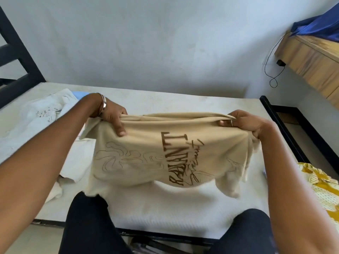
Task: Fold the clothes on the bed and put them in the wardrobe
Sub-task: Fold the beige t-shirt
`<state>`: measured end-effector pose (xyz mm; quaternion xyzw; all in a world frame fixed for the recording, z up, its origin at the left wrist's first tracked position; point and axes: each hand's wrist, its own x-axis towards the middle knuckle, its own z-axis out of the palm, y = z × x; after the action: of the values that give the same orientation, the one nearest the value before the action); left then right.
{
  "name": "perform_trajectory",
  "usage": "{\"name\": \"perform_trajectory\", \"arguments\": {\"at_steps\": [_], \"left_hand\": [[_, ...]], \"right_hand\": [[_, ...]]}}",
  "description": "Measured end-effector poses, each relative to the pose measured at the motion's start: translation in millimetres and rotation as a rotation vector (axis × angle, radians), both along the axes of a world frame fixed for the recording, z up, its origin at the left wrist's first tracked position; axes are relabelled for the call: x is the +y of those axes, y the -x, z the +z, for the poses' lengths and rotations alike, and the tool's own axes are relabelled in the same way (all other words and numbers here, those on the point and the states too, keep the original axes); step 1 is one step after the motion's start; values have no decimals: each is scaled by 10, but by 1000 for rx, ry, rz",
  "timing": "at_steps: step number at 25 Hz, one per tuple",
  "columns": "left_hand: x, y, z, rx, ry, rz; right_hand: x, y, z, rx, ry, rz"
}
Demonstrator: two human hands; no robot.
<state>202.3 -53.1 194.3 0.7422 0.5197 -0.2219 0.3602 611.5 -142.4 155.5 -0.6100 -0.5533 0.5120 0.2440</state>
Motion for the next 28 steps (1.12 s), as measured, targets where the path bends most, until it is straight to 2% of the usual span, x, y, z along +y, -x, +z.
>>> {"name": "perform_trajectory", "arguments": {"at_steps": [2,4,5,7,8,10,12,14,15,16,18,20,21,24,26,28], "left_hand": [[269,-33,-10,96,-311,29],[554,-139,-230,109,-739,126],[649,-211,-381,158,-943,189],[677,-393,-736,240,-1137,299],[603,-489,-953,233,-1145,287],[297,-719,-1536,256,-1022,81],[-130,-892,-2149,203,-677,-53],[-585,-950,-2678,142,-324,16],[-788,-951,-2880,145,-226,80],[-960,-938,-3052,144,-186,137],[-1215,-903,-3265,162,-230,190],[-1345,-892,-3374,175,-362,189],[-1355,-903,-3380,160,-422,215],[-1249,-983,-3277,101,-563,327],[-1119,-1084,-3160,24,-600,441],[-934,-1234,-2989,-173,-641,663]], "right_hand": [[327,-77,-22,-180,-116,-71],[740,-98,-183,-438,-335,-346],[875,-62,-285,-638,-418,-493],[961,49,-583,-947,-487,-616],[936,120,-798,-977,-485,-579],[762,302,-1313,-874,-428,-289],[425,583,-1838,-718,-224,136],[-32,947,-2331,-574,57,420],[-271,1119,-2553,-583,164,477],[-475,1271,-2741,-663,194,488],[-735,1469,-2981,-898,114,431],[-747,1543,-2984,-933,-6,320],[-699,1523,-2938,-840,-43,206],[-525,1324,-2612,-330,-38,-169],[-435,1205,-2331,-216,-116,-196],[-349,1115,-2103,-146,-160,-213]]}}
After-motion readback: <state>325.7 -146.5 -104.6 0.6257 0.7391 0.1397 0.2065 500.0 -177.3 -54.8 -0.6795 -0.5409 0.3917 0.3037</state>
